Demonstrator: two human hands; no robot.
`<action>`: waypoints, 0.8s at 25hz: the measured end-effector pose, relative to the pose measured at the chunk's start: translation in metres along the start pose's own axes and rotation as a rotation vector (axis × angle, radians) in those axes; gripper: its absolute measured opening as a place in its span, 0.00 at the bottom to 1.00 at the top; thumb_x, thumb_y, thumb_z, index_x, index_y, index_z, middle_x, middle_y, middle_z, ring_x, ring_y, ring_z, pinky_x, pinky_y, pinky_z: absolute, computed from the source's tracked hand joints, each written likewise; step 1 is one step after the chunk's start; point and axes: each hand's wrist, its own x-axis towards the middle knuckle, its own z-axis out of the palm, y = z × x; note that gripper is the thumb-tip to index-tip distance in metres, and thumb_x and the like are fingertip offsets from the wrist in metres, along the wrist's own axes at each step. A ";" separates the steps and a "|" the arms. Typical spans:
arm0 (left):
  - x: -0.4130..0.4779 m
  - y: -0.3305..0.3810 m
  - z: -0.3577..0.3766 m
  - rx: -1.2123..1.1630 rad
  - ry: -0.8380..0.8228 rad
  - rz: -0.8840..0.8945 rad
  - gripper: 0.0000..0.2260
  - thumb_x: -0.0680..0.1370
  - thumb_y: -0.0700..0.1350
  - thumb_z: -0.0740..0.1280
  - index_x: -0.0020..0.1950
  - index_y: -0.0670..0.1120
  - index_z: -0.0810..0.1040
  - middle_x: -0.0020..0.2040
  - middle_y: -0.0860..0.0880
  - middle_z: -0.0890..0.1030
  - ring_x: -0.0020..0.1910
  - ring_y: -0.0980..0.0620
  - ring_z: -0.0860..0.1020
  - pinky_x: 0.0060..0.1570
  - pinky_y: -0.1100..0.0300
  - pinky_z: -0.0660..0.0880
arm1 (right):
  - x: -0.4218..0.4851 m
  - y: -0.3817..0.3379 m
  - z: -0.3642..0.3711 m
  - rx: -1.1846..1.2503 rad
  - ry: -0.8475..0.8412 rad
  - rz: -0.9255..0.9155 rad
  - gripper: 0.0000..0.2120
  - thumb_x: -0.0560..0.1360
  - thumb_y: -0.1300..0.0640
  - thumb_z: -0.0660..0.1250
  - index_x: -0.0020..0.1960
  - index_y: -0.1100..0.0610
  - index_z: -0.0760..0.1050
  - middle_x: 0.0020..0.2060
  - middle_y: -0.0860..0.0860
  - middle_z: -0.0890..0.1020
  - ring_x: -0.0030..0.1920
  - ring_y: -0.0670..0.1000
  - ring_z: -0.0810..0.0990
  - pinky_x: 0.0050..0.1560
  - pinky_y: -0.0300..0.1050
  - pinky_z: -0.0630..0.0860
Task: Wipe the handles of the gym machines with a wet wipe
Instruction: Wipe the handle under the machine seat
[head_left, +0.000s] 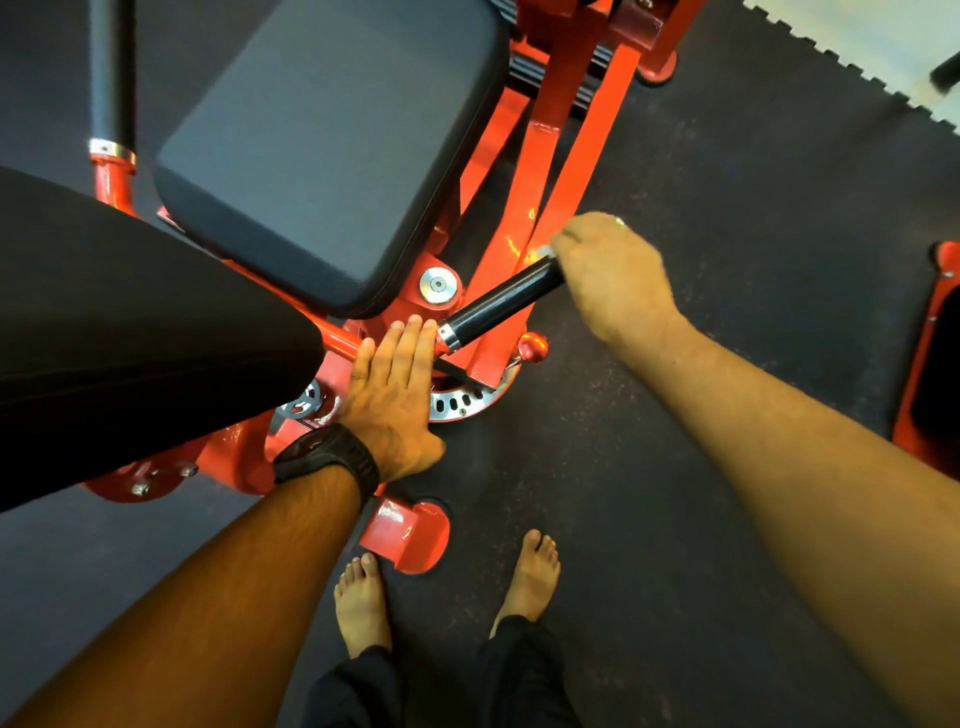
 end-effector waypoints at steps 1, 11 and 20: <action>0.000 0.000 0.000 0.003 0.006 -0.001 0.55 0.68 0.49 0.73 0.80 0.43 0.34 0.82 0.46 0.39 0.81 0.47 0.38 0.74 0.51 0.32 | -0.001 0.001 0.003 0.033 0.027 0.069 0.07 0.77 0.62 0.63 0.53 0.60 0.77 0.51 0.56 0.78 0.57 0.58 0.76 0.53 0.52 0.75; 0.001 0.000 0.004 -0.019 0.021 -0.003 0.56 0.68 0.50 0.73 0.80 0.44 0.35 0.82 0.45 0.40 0.81 0.46 0.39 0.73 0.51 0.31 | -0.042 -0.065 0.016 0.444 0.133 0.104 0.27 0.75 0.60 0.46 0.67 0.67 0.73 0.68 0.62 0.74 0.70 0.59 0.68 0.71 0.54 0.66; 0.002 -0.003 0.010 -0.019 0.057 0.008 0.53 0.72 0.54 0.72 0.80 0.43 0.35 0.82 0.45 0.40 0.81 0.46 0.39 0.72 0.52 0.30 | -0.034 -0.140 0.002 1.328 0.369 1.187 0.09 0.81 0.41 0.60 0.58 0.38 0.75 0.51 0.41 0.79 0.51 0.42 0.79 0.54 0.47 0.77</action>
